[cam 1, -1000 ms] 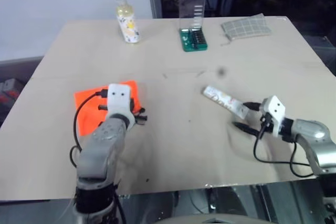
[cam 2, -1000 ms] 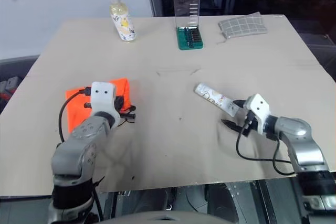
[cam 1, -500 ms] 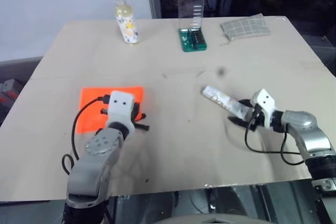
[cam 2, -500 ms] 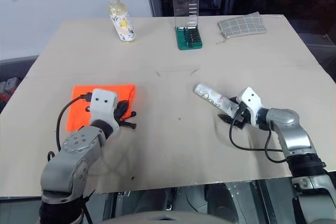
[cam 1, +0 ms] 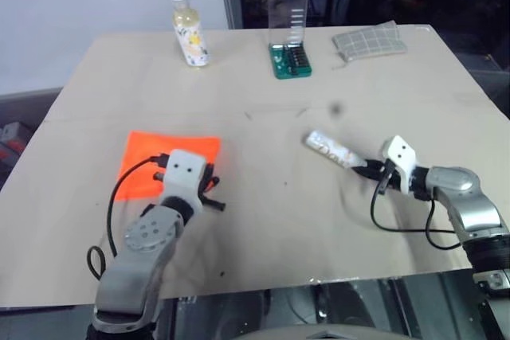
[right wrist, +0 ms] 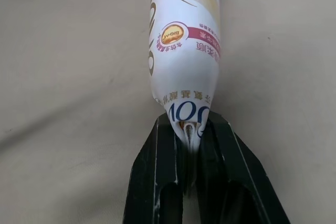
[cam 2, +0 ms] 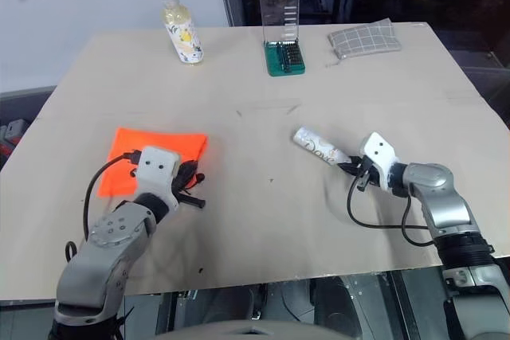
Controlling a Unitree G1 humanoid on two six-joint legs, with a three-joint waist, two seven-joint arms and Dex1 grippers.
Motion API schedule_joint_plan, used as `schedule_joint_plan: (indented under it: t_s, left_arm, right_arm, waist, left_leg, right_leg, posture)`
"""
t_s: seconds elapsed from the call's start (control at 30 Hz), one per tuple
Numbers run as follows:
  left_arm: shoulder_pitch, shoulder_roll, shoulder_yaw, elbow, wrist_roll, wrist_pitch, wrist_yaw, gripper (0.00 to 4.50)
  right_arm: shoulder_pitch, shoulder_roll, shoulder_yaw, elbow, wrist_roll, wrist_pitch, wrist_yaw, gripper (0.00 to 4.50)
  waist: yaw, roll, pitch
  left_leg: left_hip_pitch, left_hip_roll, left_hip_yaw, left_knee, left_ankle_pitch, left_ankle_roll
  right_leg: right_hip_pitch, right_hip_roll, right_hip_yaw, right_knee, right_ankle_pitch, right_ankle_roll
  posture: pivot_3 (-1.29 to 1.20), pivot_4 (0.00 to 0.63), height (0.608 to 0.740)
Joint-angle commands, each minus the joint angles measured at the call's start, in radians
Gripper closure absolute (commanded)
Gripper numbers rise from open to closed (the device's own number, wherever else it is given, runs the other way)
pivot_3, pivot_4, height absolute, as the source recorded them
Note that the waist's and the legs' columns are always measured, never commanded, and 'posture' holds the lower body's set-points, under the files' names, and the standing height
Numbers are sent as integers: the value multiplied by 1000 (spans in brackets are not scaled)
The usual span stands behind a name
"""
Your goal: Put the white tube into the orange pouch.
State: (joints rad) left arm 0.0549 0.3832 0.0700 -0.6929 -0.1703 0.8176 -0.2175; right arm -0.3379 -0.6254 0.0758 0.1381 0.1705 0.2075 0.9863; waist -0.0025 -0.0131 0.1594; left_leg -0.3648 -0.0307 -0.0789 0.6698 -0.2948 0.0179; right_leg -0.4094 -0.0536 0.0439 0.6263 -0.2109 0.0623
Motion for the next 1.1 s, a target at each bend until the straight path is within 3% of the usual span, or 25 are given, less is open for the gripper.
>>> schedule_joint_plan:
  t_s: [0.03,0.23,0.5,0.9,1.1]
  left_arm:
    - [-13,-6,0,-61,-23,-40,-22,4500]
    - [-53,-21,-13,-61,-34,-46,-26,4500]
    - [-64,-23,-60,-93,-62,-38,-57,4500]
    - [37,85,-158,-173,-76,-44,-146,4500]
    - [31,81,-160,-165,-83,-50,-146,4500]
  right_arm:
    - [-32,2,30,-160,44,6,59,4455]
    - [-65,27,149,-300,41,99,102,4455]
    - [-168,126,276,-223,-66,154,30,4455]
    - [-252,205,294,-143,-101,163,-9,4455]
    - [-279,245,306,-144,-98,186,-7,4455]
  waist:
    - [-5,1,1]
    - [-8,1,1]
    - [-8,1,1]
    - [-9,1,1]
    - [-11,1,1]
  left_leg:
    - [0,0,0,0,0,0]
    - [-1,0,-1,0,0,0]
    - [-3,-1,-2,0,1,-2]
    - [-6,-1,-3,-1,1,-2]
    - [-5,-1,-2,-1,1,-2]
  right_leg:
    - [0,0,0,0,0,0]
    - [-1,0,0,0,0,0]
    - [-2,-1,-1,0,0,0]
    - [-5,-1,-2,0,0,0]
    - [-5,0,-2,0,0,0]
  posture:
    - [0,150,740]
    - [0,150,740]
    - [0,150,740]
    - [0,150,740]
    - [0,150,740]
